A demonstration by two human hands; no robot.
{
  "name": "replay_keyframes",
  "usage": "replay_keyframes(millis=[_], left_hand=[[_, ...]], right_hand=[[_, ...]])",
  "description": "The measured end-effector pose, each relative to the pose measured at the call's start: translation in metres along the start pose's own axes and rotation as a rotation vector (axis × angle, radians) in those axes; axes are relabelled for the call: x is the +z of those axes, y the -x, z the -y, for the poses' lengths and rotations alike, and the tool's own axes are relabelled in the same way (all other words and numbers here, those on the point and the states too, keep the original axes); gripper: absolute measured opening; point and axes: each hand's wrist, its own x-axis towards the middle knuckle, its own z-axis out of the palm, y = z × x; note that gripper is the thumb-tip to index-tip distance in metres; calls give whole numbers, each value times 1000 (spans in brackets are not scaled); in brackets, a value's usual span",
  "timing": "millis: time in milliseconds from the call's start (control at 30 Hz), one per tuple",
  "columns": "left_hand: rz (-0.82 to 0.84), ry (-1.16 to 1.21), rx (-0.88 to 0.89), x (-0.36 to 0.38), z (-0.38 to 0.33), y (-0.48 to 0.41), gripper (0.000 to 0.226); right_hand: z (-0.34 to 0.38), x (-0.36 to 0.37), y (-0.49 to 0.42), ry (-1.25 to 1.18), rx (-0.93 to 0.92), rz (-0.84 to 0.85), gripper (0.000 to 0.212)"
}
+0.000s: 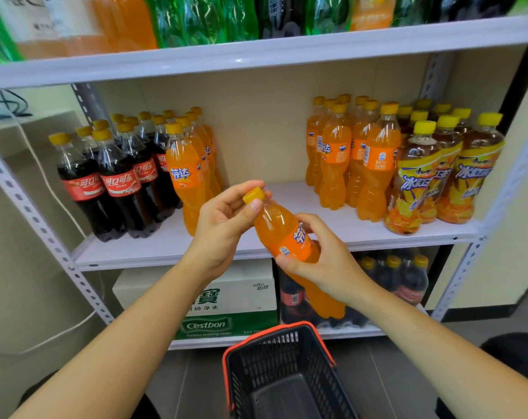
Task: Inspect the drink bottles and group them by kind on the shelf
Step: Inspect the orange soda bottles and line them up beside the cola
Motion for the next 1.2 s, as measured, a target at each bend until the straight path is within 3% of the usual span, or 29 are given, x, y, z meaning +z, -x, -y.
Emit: replay_keyframes(millis=[100, 233, 400, 500, 600, 733, 867, 1033, 1133, 1200], left_hand=[[99, 36, 11, 4, -5, 3, 33], [214, -43, 66, 8, -13, 10, 30], [261, -74, 48, 7, -24, 16, 29], [273, -90, 10, 6, -24, 17, 13], [264, -95, -32, 6, -23, 19, 22], [281, -219, 96, 11, -20, 23, 21], [182, -458, 301, 18, -10, 27, 30], [19, -599, 503, 16, -1, 24, 25], [-29, -564, 482, 17, 5, 20, 28], [-31, -473, 355, 15, 8, 16, 39]], right_hand=[[3, 0, 2, -120, 39, 109, 59], [-3, 2, 6, -140, 11, 107, 64], [-10, -2, 9, -130, -26, 106, 75], [-11, -1, 11, -131, -29, 119, 75], [-12, 1, 12, -123, -29, 107, 75], [-12, 0, 11, -166, -20, 92, 74], [-8, -1, 9, -142, -20, 85, 68], [-4, -10, 3, 79, 7, 126, 76], [-1, -14, 0, 111, 33, 147, 73], [0, -18, -4, 47, 60, 135, 60]])
